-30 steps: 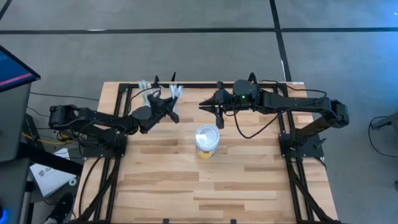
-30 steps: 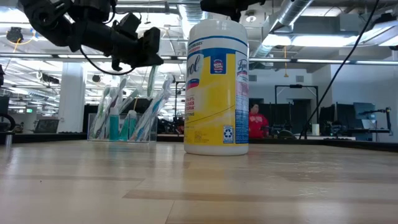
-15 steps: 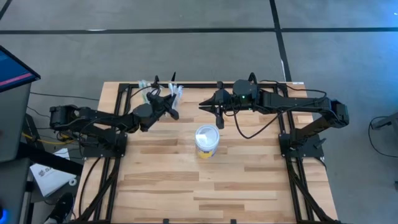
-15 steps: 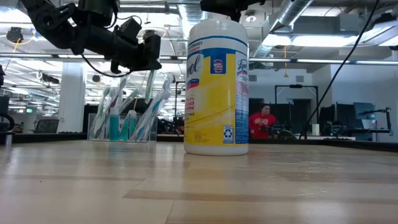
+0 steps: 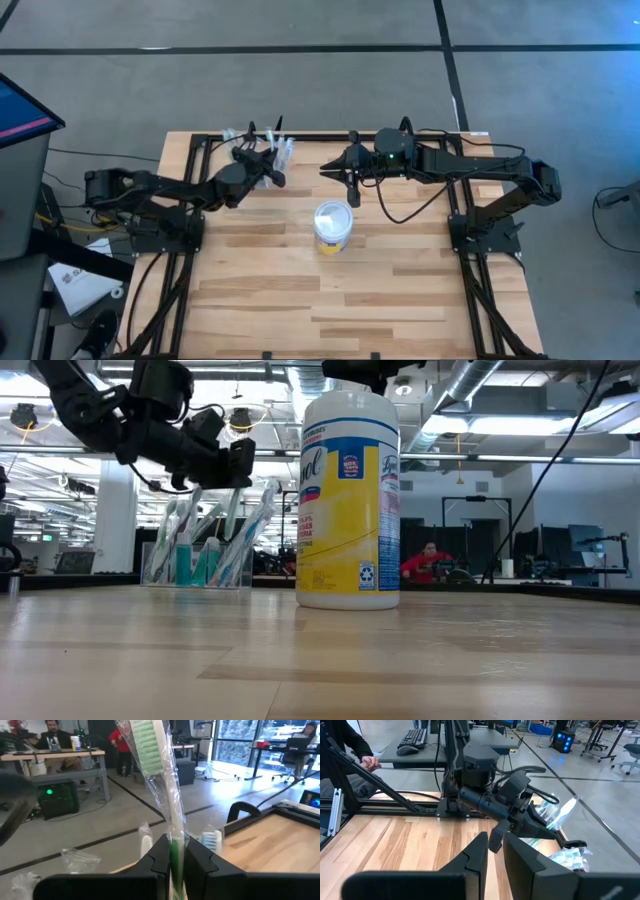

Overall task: Pick & Place toothbrushing station
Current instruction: Put the green toothbrush into the white organizer

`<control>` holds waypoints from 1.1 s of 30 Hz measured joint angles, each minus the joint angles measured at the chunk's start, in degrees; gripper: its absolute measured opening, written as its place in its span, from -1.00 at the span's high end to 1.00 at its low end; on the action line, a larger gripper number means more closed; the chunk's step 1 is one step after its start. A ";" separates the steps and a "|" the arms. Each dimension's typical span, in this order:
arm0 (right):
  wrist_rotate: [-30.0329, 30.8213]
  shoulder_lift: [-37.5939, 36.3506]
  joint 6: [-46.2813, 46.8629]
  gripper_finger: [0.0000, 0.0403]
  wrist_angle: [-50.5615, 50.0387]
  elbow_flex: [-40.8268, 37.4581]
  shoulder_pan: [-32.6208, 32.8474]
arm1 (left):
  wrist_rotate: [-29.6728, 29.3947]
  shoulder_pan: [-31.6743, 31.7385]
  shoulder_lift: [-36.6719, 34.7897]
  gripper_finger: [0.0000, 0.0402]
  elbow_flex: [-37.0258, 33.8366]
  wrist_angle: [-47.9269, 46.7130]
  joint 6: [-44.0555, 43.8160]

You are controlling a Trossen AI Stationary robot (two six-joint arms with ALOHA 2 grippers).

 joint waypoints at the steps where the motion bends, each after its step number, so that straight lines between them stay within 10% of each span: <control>1: 0.00 0.00 0.02 0.74 0.00 0.00 0.00 | 0.08 0.16 0.45 0.91 0.06 0.28 0.14; 33: 0.00 0.04 -0.53 0.74 -1.29 -0.02 0.00 | -0.29 1.76 12.83 0.91 0.11 6.98 4.20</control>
